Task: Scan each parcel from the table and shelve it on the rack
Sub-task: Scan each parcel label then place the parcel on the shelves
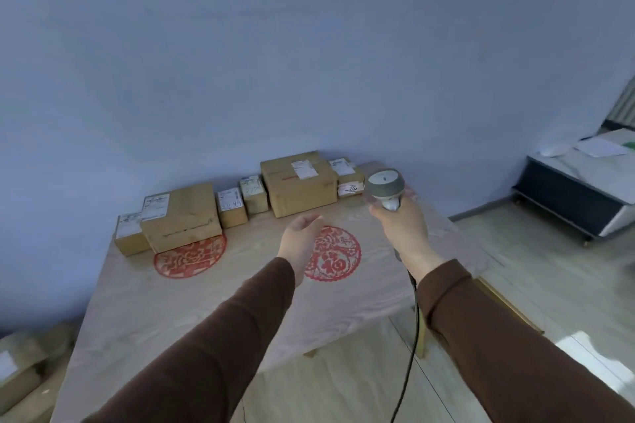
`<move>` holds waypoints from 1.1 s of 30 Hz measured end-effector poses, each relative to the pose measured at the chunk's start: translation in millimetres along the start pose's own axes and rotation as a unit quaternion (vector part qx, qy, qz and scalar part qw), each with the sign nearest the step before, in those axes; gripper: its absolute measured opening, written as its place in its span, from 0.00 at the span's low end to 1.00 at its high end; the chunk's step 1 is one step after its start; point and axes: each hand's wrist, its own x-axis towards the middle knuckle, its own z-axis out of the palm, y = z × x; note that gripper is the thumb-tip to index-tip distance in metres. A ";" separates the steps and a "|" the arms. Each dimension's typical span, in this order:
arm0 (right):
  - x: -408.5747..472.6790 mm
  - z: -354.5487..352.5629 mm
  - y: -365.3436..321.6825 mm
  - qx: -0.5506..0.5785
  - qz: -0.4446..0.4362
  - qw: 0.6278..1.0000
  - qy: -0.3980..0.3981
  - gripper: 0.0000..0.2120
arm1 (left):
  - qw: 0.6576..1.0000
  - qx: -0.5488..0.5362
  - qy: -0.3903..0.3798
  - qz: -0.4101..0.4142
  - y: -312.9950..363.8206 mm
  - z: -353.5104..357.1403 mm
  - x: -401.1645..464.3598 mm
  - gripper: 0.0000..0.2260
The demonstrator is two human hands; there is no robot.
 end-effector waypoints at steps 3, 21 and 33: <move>43.7 4.5 0.5 -0.002 0.000 1.000 0.020 0.13 | 1.000 0.003 -0.009 0.000 7.9 11.5 51.5 0.04; 324.4 31.6 88.1 0.051 0.035 0.998 -0.029 0.10 | 0.998 -0.006 0.038 -0.049 -3.0 137.0 312.0 0.20; 498.0 92.3 194.0 0.096 0.148 0.972 -0.153 0.21 | 0.979 0.041 0.193 -0.056 -30.6 216.1 474.8 0.27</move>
